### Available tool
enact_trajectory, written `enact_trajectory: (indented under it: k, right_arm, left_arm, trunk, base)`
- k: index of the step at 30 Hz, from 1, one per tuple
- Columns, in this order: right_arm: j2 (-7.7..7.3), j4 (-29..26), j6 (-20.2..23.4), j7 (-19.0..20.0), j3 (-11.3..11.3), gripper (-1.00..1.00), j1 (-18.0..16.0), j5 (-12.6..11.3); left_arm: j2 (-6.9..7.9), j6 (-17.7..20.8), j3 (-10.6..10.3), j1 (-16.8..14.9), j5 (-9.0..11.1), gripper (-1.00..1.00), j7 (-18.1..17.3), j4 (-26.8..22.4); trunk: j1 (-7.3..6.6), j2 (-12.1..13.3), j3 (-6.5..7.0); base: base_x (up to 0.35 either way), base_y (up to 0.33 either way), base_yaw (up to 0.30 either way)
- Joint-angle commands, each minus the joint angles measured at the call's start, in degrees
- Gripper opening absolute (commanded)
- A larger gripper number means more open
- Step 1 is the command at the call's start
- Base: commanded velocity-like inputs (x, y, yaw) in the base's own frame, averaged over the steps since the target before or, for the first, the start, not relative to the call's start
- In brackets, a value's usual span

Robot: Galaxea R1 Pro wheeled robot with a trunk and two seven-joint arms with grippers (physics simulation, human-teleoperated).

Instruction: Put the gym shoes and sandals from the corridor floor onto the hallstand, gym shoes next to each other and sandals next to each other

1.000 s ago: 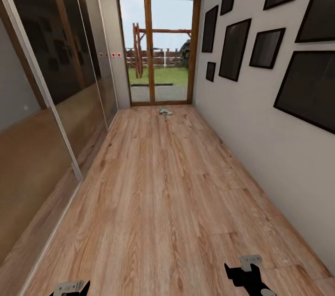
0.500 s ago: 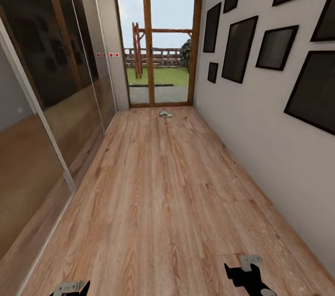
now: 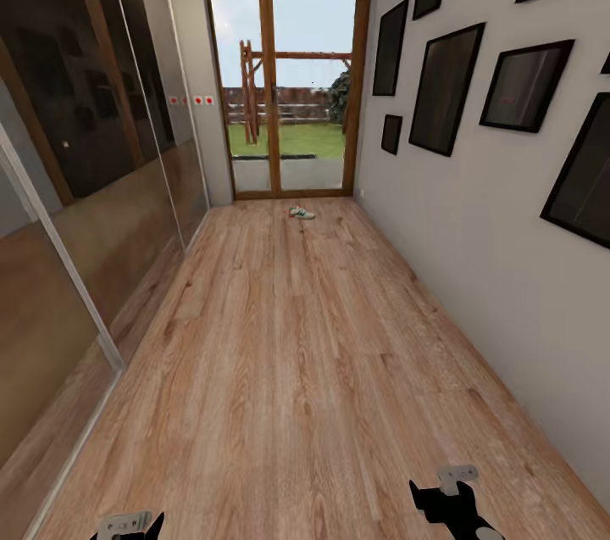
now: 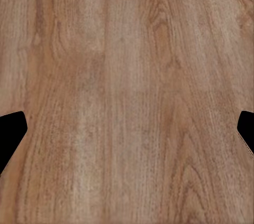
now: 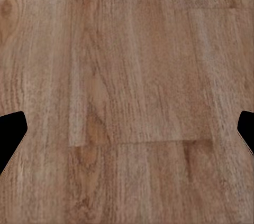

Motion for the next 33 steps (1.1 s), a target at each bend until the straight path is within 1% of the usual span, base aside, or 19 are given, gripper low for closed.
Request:
enact_trajectory:
  k: [1, 14, 26, 33]
  right_arm:
    - [-0.02, 0.1, -0.2, 0.3, 0.3, 1.0, 0.0, -0.6]
    - [-0.04, 0.1, -0.2, 0.4, 0.3, 1.0, 0.0, -0.6]
    - [0.29, 0.1, -0.1, 0.4, 0.4, 1.0, 0.3, -0.4]
    - [1.28, 0.1, 0.0, 0.4, 0.4, 1.0, 0.7, -0.4]
  left_arm:
    - [-0.02, 0.0, 0.4, 0.0, 0.2, 1.0, -0.6, 0.1]
    - [-0.02, 0.0, 0.4, 0.0, 0.2, 1.0, -0.6, 0.1]
    - [-0.02, 0.0, 0.4, 0.0, 0.2, 1.0, -0.6, 0.1]
    - [-0.02, 0.0, 0.4, 0.0, 0.2, 1.0, -0.6, 0.1]
  trunk:
    - [0.03, 0.0, -0.05]
    - [0.03, 0.0, -0.05]
    - [0.03, 0.0, -0.05]
    - [0.03, 0.0, -0.05]
  base:
    - [0.34, 0.0, 0.0]
    - [0.34, 0.0, 0.0]
    - [0.34, 0.0, 0.0]
    - [0.34, 0.0, 0.0]
